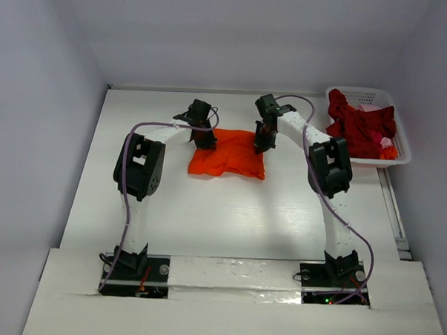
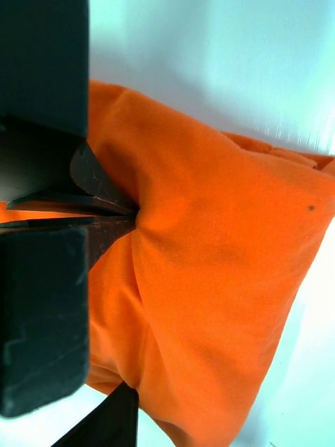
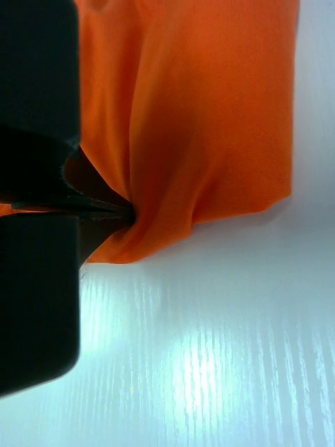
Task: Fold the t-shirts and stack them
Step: Smooth out wrinkles on the folded tshirt
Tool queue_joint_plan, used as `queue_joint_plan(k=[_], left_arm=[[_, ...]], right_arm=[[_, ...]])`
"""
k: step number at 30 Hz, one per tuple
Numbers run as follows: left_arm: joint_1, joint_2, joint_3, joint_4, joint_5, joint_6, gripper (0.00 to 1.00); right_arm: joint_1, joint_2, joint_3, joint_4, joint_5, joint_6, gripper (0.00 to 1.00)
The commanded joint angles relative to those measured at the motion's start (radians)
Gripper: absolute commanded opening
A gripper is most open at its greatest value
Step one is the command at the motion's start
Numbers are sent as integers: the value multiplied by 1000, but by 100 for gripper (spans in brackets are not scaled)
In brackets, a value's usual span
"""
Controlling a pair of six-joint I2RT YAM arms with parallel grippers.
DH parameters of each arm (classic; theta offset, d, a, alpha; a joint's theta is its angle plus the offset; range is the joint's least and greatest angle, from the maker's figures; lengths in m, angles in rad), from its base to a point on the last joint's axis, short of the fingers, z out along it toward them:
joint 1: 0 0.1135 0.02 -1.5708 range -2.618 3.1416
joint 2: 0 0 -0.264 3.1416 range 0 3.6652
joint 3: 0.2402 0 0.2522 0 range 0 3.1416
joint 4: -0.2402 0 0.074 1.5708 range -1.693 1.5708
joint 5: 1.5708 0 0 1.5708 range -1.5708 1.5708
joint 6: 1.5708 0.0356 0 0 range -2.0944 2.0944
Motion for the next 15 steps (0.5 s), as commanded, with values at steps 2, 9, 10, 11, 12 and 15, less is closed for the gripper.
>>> queue_joint_plan(k=[2, 9, 10, 11, 12, 15], left_arm=[[12, 1, 42, -27, -10, 16, 3], [12, -14, 14, -16, -6, 13, 3], [12, -12, 13, -14, -6, 13, 3], [12, -11, 8, -16, -6, 13, 3], [12, -12, 5, -13, -6, 13, 3], [12, -14, -6, -8, -6, 11, 3]], right_arm=[[-14, 26, 77, -35, 7, -16, 0], [-14, 72, 160, -64, 8, -25, 0], [-14, 75, 168, -66, 8, -26, 0], [-14, 86, 174, -69, 8, -28, 0], [-23, 89, 179, -71, 8, -30, 0], [-23, 95, 194, -72, 8, -31, 0]])
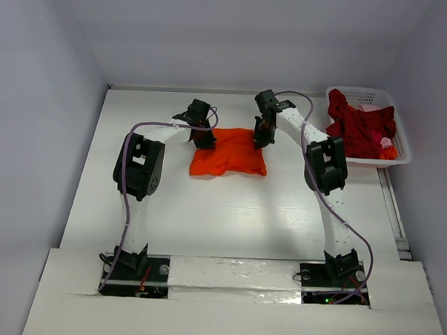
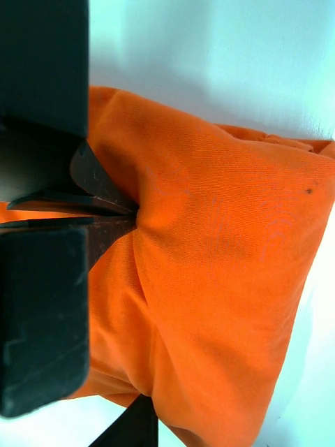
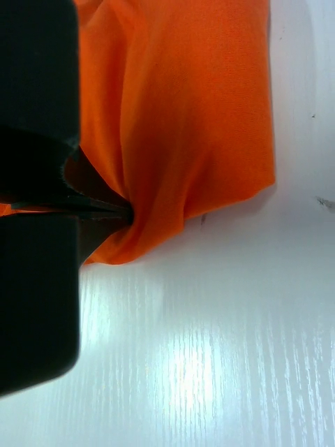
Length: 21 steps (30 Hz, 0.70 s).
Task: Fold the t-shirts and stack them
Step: Smooth out wrinkles on the folded tshirt
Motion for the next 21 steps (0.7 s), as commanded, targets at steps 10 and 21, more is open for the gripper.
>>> queue_joint_plan(k=[10, 21], left_arm=[[5, -17, 11, -14, -10, 16, 4], [24, -74, 31, -38, -19, 18, 5]], right_arm=[[-29, 24, 64, -21, 9, -23, 0], [-57, 32, 84, -23, 9, -30, 0]])
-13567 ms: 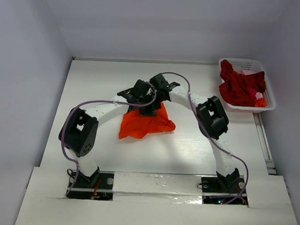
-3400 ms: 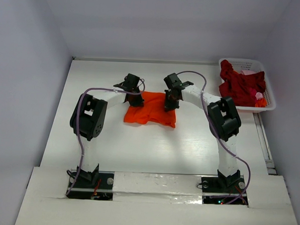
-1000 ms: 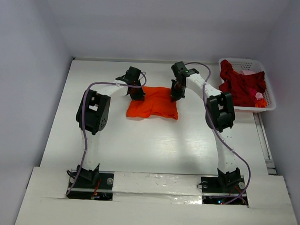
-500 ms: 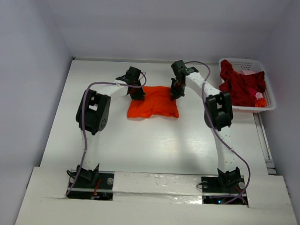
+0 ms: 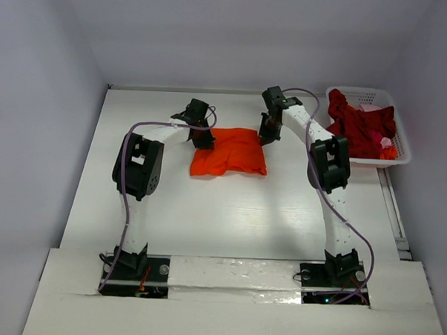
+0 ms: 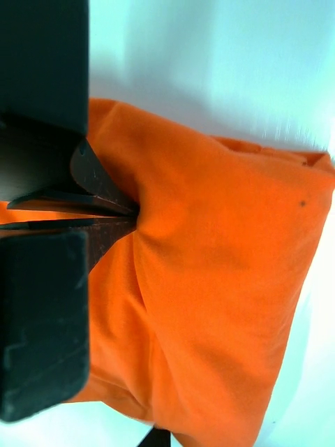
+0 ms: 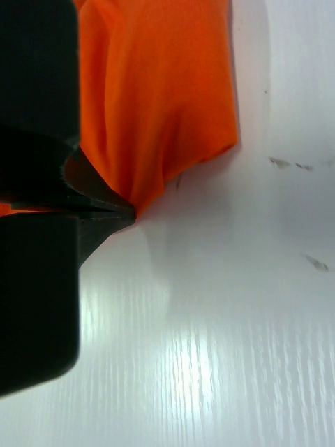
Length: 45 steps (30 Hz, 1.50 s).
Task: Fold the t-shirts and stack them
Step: Smooth out wrinkles on the folded tshirt
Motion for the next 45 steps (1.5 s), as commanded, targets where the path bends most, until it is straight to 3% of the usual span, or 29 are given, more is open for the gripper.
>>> queue_joint_plan(k=[1, 9, 14, 17, 18, 20, 21, 22, 24, 28, 29, 30, 35, 41, 43, 45], left_arm=[[15, -86, 39, -39, -22, 22, 5], [45, -180, 105, -89, -67, 27, 5], [64, -304, 106, -96, -177, 73, 7], [99, -402, 44, -48, -287, 120, 27], [110, -424, 9, -22, -336, 134, 46], [151, -461, -16, -8, -381, 157, 65], [163, -465, -35, 4, -401, 160, 74], [173, -465, -44, 9, -409, 169, 99], [188, -461, -68, 22, -439, 183, 99], [219, -490, -111, 53, -507, 200, 99], [219, -493, -119, 67, -527, 209, 99], [219, -496, -136, 97, -533, 229, 99], [219, -571, -237, 252, -470, 346, 99], [219, -706, -418, 433, -505, 485, 99], [219, -731, -490, 487, -534, 492, 99], [219, -743, -563, 565, -547, 485, 99]], right_arm=[[-13, 17, 43, -7, 9, -19, 0], [-23, -43, 33, -7, 26, -33, 0], [-23, -209, -26, 43, 43, -62, 0], [-23, -282, -41, 57, 118, -83, 0], [-23, -320, -40, 59, 160, -86, 16], [-32, -349, -29, 68, 185, -93, 36], [-32, -357, -21, 69, 205, -94, 55], [-32, -372, -15, 74, 227, -97, 64], [-42, -392, -21, 85, 296, -99, 78], [-62, -564, -176, 254, 397, -117, 82], [-74, -595, -211, 291, 405, -131, 88], [-74, -619, -242, 322, 405, -145, 100], [-85, -748, -412, 509, 451, -324, 100], [-141, -882, -704, 698, 621, -280, 100], [-172, -953, -800, 793, 610, -258, 100], [-187, -1012, -965, 914, 531, -347, 100]])
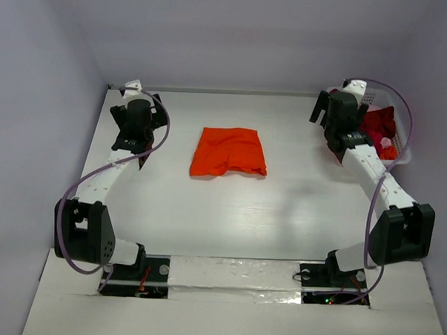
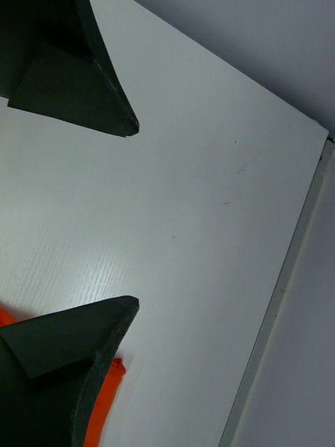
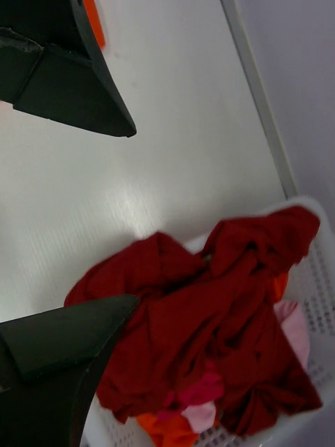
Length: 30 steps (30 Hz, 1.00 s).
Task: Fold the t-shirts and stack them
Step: Smooth out wrinkles on the folded tshirt
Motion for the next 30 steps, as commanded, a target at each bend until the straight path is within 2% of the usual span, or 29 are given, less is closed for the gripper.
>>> queue_joint_plan(k=[1, 3, 6, 8, 14, 15, 16, 21, 24, 30], left_arm=[[0, -51, -99, 198, -41, 28, 99], [0, -63, -169, 302, -30, 22, 99], [0, -88, -280, 448, -50, 71, 99], [0, -106, -344, 517, -44, 94, 99], [0, -120, -479, 694, -49, 93, 99], [0, -122, -527, 776, -33, 100, 99], [0, -131, -544, 798, -24, 129, 99], [-9, -155, -623, 905, -85, 180, 99], [-9, -114, -662, 994, -75, 229, 99], [-9, -51, -704, 1125, -75, 254, 99]], right_arm=[[-38, -137, -197, 354, -22, -101, 100], [-38, -162, -252, 412, 19, -119, 100], [-38, -228, -404, 622, -11, -129, 100], [-38, -290, -595, 856, -45, -177, 100], [-38, -357, -758, 1021, -44, -221, 100], [-38, -364, -789, 1070, -45, -246, 100], [-38, -370, -814, 1140, -47, -250, 100], [-47, -337, -849, 1207, -94, -265, 100], [-47, -289, -858, 1265, -131, -290, 100], [-47, -237, -953, 1483, -42, -265, 100]])
